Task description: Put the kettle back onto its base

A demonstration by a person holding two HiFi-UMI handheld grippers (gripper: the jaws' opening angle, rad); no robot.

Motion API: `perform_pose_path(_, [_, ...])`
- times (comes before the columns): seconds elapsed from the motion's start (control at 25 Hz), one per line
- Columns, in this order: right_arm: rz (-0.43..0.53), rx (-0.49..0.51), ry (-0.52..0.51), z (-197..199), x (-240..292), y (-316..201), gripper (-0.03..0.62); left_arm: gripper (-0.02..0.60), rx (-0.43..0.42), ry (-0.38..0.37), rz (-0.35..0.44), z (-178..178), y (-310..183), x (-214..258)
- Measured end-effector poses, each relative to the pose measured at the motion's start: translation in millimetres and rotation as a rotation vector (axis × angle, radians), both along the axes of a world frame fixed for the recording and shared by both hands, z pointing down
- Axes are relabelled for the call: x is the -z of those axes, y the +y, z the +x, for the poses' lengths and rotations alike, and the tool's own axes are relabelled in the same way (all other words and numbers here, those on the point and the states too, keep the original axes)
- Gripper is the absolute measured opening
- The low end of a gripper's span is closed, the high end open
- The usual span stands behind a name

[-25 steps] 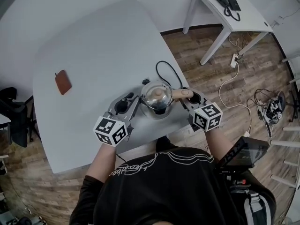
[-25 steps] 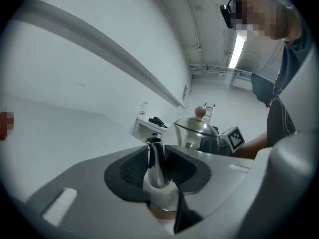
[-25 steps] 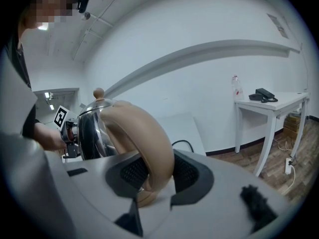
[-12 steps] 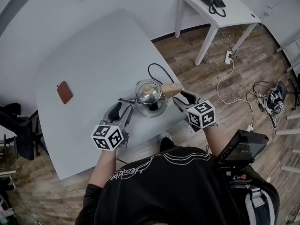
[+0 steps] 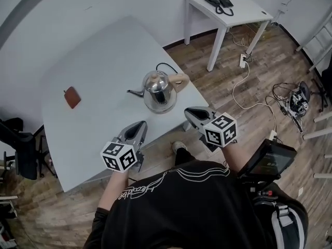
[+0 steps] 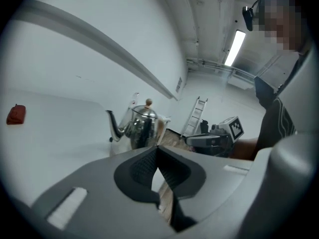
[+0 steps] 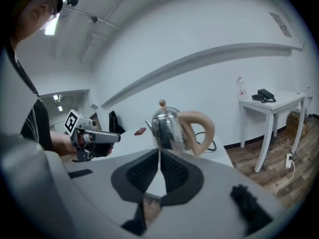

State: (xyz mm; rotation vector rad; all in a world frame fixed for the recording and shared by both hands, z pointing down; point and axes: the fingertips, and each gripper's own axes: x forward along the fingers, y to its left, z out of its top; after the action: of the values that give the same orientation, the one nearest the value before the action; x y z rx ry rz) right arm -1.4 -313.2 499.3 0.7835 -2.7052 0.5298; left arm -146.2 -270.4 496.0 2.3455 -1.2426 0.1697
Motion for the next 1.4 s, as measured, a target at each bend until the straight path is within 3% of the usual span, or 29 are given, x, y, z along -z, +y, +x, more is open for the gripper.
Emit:
perform_pose_path(0.24, [0.033,0.146,-0.049,-28,32,86,0.006,0.006,-0.124,0.006,0.037,49,70,28])
perform_pose_path(0.52, [0.043,0.209,-0.077,-46,49,146,0.006,0.006,-0.161,0.043,0.063,66,125,52])
perform_pose_path(0.92, [0.012,0.198,-0.101,-45,50,181,0.006,0.006,-0.152,0.026,0.081,62,160,54])
perform_pose_path(1.4, [0.007,0.189,-0.096,-46,47,184,0.005,0.006,-0.159,0.032,0.073,59,164,53])
